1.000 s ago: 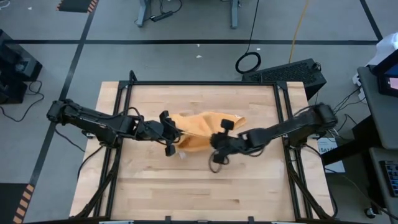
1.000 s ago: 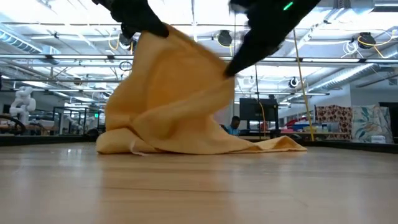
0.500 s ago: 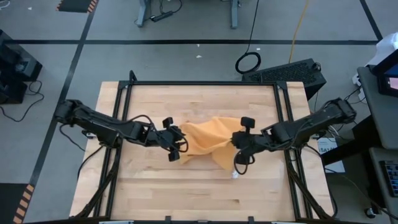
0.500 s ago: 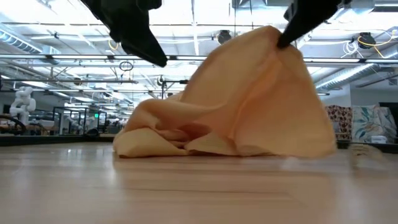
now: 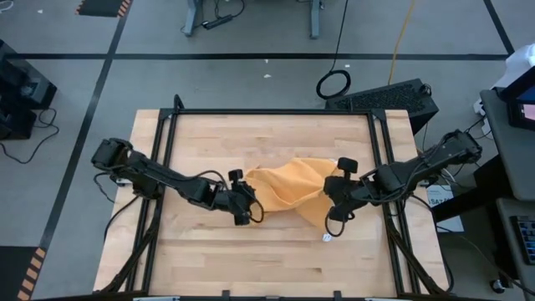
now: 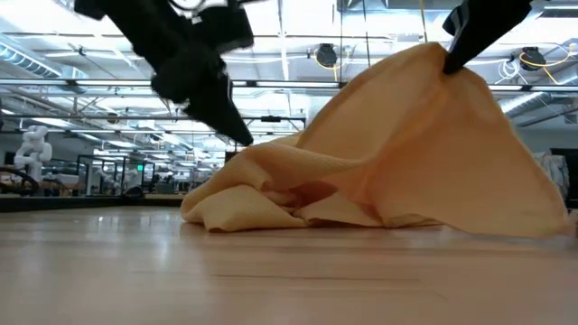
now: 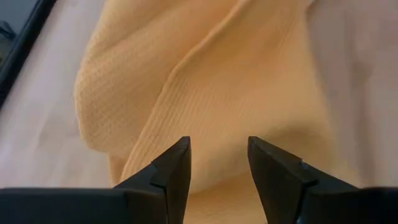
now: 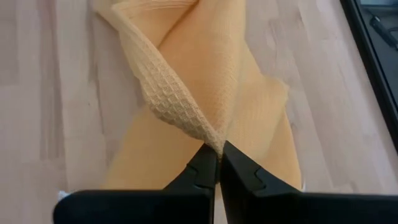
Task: Roll towel
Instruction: Fold the yellow towel
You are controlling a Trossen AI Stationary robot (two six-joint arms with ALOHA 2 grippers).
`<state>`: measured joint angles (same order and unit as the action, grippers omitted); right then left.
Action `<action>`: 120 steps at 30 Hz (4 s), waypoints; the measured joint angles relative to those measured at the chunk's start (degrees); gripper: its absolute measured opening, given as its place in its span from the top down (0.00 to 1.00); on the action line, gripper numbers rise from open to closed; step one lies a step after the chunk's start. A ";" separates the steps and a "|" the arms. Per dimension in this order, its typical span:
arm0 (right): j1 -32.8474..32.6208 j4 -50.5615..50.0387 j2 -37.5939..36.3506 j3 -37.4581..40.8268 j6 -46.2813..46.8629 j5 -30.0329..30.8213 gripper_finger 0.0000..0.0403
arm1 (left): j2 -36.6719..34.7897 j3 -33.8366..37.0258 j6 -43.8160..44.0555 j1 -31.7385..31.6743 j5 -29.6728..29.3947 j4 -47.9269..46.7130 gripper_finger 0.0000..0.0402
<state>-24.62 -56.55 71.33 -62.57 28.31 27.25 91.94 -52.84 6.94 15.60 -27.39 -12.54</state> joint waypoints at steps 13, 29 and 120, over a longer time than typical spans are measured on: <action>-3.02 0.19 0.00 0.00 -0.45 3.84 0.99 | 3.36 -0.01 -5.31 -13.69 14.50 -1.05 0.59; -2.63 10.72 0.04 -1.33 -8.34 24.90 0.99 | -18.77 -8.85 -20.31 -9.08 -13.28 -9.49 0.99; -33.77 13.82 43.97 -9.41 61.20 7.38 0.93 | -4.35 -13.07 16.24 10.28 -8.72 -58.85 1.00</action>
<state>-58.39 -42.73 115.30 -71.98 89.52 34.62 87.59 -65.91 23.18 25.88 -36.10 -71.39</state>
